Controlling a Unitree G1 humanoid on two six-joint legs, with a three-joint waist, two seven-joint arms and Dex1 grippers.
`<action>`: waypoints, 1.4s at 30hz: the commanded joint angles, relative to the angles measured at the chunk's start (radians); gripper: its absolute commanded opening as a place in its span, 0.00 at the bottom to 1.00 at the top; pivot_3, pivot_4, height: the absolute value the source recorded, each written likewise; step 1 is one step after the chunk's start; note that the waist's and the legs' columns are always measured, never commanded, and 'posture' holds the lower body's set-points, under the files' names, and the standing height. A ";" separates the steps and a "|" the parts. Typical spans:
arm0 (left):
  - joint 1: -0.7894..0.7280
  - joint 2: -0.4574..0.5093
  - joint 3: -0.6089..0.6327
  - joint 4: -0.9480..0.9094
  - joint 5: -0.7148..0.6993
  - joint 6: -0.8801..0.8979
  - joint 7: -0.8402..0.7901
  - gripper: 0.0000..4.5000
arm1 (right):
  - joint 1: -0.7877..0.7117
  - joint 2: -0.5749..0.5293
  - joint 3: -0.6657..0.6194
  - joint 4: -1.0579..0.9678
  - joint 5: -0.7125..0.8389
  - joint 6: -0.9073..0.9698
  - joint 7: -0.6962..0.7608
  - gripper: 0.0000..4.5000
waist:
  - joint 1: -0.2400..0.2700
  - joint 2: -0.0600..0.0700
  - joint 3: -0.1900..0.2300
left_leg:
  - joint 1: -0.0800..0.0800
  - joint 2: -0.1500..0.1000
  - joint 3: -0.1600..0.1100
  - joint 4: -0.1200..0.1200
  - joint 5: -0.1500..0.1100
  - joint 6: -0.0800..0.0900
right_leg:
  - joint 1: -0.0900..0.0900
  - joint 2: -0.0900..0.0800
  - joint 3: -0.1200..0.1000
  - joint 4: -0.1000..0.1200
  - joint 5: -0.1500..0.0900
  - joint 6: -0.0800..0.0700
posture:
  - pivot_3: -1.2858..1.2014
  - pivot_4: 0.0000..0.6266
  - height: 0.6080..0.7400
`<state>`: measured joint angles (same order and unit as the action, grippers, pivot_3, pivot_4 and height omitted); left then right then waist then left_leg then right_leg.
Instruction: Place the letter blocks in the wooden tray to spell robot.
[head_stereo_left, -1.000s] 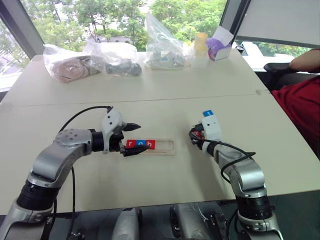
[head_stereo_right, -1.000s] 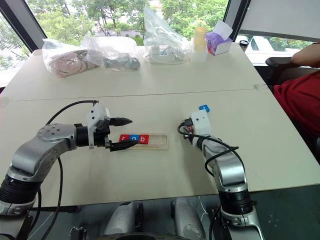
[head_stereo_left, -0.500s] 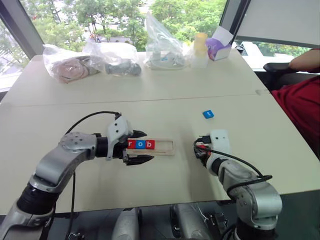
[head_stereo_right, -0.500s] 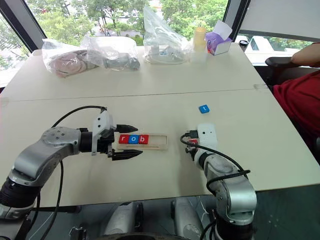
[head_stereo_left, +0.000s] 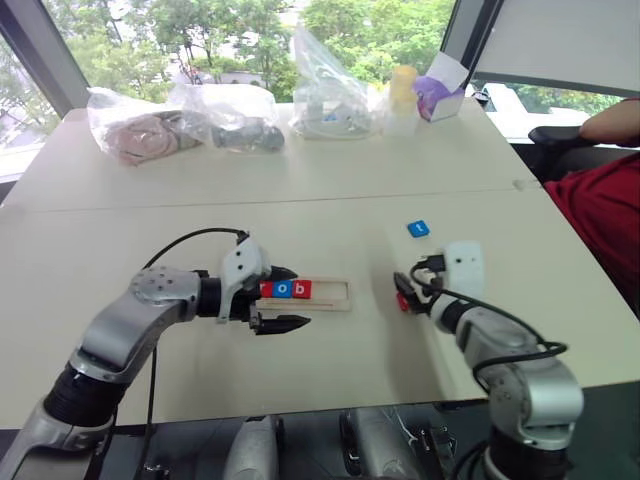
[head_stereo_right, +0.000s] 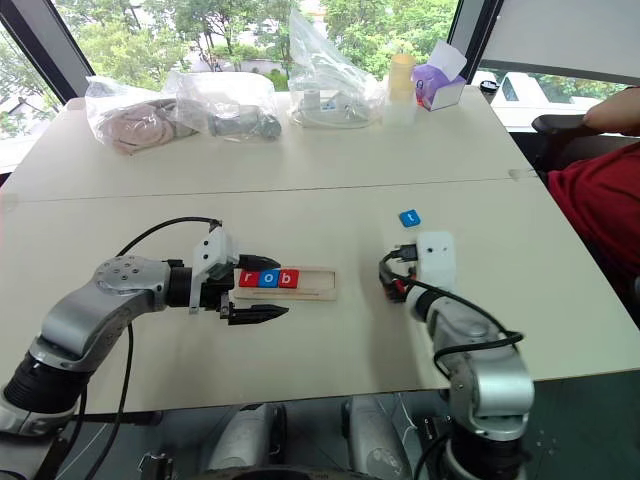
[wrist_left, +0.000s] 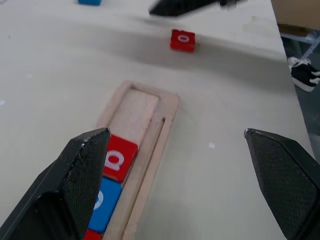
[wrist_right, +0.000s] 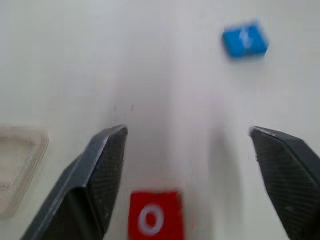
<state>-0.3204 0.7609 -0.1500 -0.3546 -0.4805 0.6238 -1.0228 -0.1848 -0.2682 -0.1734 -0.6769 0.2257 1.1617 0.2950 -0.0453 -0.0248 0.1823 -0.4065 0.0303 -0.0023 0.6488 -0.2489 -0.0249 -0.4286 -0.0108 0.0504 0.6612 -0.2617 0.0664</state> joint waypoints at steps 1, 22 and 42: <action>-0.008 0.059 0.071 -0.049 -0.058 0.015 -0.063 1.00 | -0.006 -0.201 -0.029 0.070 0.119 -0.210 0.327 0.92 | 0.001 0.000 0.000 | 0.000 0.000 0.000 0.000 0.000 0.000 | 0.000 0.000 0.000 0.000 0.000 0.000 | 0.52 0.24 1.00; 0.101 0.218 0.199 -0.160 -0.084 0.000 -0.090 1.00 | -0.264 -0.534 0.324 0.983 -0.054 -1.243 1.169 0.92 | 0.003 0.000 0.003 | 0.001 0.001 0.004 0.000 0.000 0.001 | 0.002 0.000 -0.001 -0.003 0.002 0.003 | 0.52 0.24 1.00; 0.096 0.249 0.169 -0.108 -0.018 -0.044 -0.110 1.00 | -0.356 -0.386 0.364 1.009 -0.064 -1.181 1.084 0.26 | -0.003 -0.001 0.003 | 0.019 0.002 0.007 0.000 0.000 0.001 | 0.018 0.000 0.002 0.000 0.000 -0.002 | 0.52 0.24 1.00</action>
<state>-0.2113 0.9998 0.0203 -0.4687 -0.5087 0.6011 -1.1200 -0.5222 -0.6830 0.1859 0.4551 0.1350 -0.1004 1.4164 -0.0486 -0.0253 0.1853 -0.3873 0.0328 0.0050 0.6484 -0.2494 -0.0241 -0.4120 -0.0101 0.0533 0.6613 -0.2619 0.0638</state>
